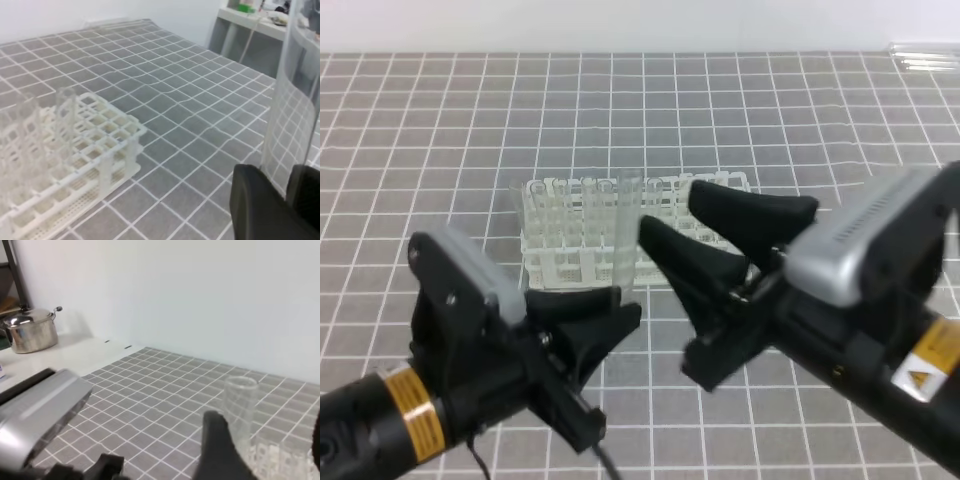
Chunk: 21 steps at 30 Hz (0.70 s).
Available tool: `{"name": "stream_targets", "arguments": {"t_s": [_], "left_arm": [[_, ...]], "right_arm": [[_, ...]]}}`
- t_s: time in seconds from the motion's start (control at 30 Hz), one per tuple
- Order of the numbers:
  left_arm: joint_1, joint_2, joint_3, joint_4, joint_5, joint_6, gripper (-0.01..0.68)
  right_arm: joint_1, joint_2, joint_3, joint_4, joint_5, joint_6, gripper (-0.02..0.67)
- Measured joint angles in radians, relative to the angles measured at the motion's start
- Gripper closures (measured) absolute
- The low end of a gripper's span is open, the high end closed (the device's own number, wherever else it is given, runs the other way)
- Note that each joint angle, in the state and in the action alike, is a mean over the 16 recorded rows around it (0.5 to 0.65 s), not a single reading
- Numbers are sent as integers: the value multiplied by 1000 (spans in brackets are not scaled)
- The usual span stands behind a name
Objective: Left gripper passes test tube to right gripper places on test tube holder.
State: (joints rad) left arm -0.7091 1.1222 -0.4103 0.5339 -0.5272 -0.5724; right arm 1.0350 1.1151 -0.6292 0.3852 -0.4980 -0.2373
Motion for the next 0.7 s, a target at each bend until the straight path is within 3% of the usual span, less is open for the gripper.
{"name": "stream_targets", "arguments": {"t_s": [0.23,0.7], "left_arm": [[1,0,46,-49,-97,58,634],[1,1,66,-82,-148,101,605]], "right_arm": [[1,59,-48,-3,13,39,257],[0,181,-118,-2,2,35,226]]}}
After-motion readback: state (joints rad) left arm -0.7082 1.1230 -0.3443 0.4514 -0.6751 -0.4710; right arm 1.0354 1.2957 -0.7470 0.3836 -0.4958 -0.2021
